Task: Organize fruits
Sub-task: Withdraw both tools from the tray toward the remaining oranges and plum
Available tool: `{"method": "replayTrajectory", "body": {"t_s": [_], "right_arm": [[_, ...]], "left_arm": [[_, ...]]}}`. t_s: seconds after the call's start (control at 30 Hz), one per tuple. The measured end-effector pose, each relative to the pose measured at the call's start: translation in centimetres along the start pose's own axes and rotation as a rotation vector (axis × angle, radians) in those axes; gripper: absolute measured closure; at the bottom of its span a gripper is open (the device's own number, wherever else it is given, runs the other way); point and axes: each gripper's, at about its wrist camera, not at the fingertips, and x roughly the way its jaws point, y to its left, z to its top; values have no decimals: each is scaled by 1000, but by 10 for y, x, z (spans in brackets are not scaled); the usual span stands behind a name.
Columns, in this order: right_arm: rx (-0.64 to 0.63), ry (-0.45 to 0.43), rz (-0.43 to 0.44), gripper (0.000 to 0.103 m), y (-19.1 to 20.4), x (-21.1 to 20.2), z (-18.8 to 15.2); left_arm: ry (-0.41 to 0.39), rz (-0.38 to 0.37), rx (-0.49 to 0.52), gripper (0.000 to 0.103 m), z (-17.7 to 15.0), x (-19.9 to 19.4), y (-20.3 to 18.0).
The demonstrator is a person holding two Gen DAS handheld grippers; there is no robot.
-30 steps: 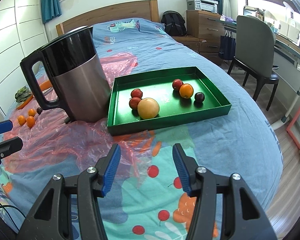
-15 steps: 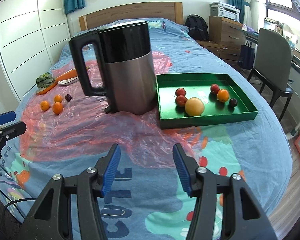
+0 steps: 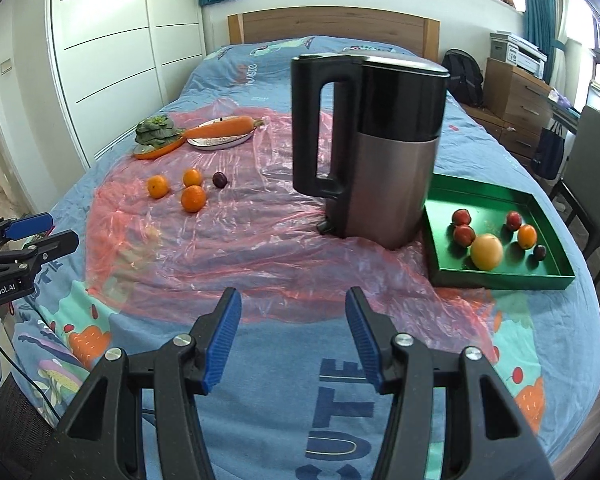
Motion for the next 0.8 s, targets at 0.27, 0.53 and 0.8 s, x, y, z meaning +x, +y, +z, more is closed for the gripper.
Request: {"method": "replayTrajectory", "body": {"t_s": [0.27,0.53,0.8], "right_arm": [[-64,30,48,49,37,24,8],[-107,51,90,49,61,55,23],[-113,53,123,49,74,94,48]], "left_arm": [[0,86,-84,43,-18,10,55],[-9,116,-88,43,-21,27,68],[6,87,-70,43,-10,54,61]]}}
